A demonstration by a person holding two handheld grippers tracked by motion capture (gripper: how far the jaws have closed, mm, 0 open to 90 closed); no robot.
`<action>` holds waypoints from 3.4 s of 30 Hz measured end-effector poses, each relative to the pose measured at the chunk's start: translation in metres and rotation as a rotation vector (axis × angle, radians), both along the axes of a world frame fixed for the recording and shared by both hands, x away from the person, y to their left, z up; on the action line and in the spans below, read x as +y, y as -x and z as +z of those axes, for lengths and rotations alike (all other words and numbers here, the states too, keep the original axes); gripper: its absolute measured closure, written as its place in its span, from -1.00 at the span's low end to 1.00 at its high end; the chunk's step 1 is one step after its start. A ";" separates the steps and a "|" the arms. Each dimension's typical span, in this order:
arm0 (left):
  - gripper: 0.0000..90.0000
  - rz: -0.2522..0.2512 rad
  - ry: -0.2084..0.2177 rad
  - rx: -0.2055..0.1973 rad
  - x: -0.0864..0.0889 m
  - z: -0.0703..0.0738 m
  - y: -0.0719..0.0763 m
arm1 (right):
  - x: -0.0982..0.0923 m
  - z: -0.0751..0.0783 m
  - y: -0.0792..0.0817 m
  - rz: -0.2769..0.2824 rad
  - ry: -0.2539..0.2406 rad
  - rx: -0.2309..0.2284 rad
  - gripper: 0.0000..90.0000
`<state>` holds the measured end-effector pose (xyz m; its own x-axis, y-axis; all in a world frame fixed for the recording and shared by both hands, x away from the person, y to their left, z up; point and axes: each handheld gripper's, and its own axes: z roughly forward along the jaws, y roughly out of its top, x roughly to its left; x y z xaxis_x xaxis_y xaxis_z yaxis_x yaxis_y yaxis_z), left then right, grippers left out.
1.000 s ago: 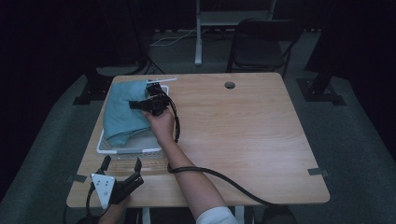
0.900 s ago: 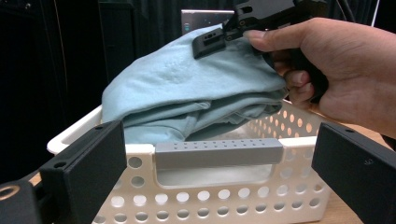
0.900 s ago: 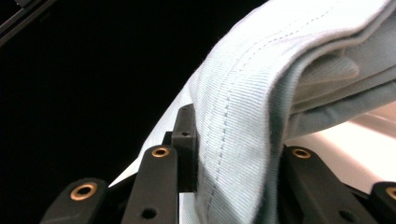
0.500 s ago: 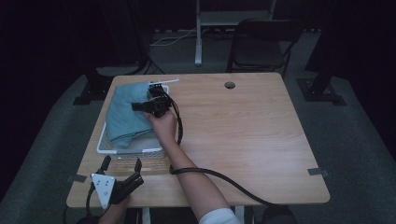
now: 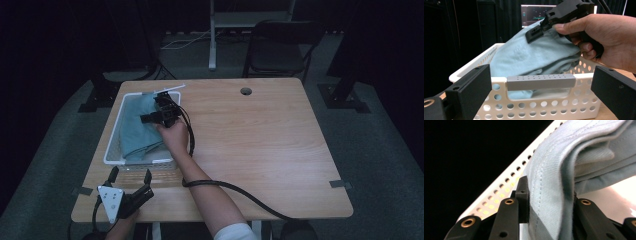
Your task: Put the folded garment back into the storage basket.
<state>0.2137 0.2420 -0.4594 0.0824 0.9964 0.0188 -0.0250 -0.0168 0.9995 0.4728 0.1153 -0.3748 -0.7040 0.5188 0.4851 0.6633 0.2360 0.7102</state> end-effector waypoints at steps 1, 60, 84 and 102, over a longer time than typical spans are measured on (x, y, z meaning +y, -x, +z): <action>-0.90 0.000 0.000 0.000 0.000 0.000 0.000 | 0.002 0.000 0.000 0.009 0.026 -0.001 0.52; -0.90 0.002 0.000 0.001 0.000 0.000 0.000 | -0.017 0.026 0.032 0.159 -0.051 -0.224 -0.96; -0.90 0.004 0.001 0.002 0.000 0.000 0.000 | -0.064 0.038 0.048 0.087 -0.059 -0.287 -0.96; -0.90 0.007 0.000 0.003 0.000 0.000 0.000 | -0.113 0.044 0.059 0.015 -0.053 -0.310 -0.96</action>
<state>0.2137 0.2415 -0.4594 0.0757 0.9970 0.0181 -0.0222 -0.0165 0.9996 0.4137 0.0024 -0.3313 -0.8300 0.4867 0.2723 0.4101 0.2017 0.8895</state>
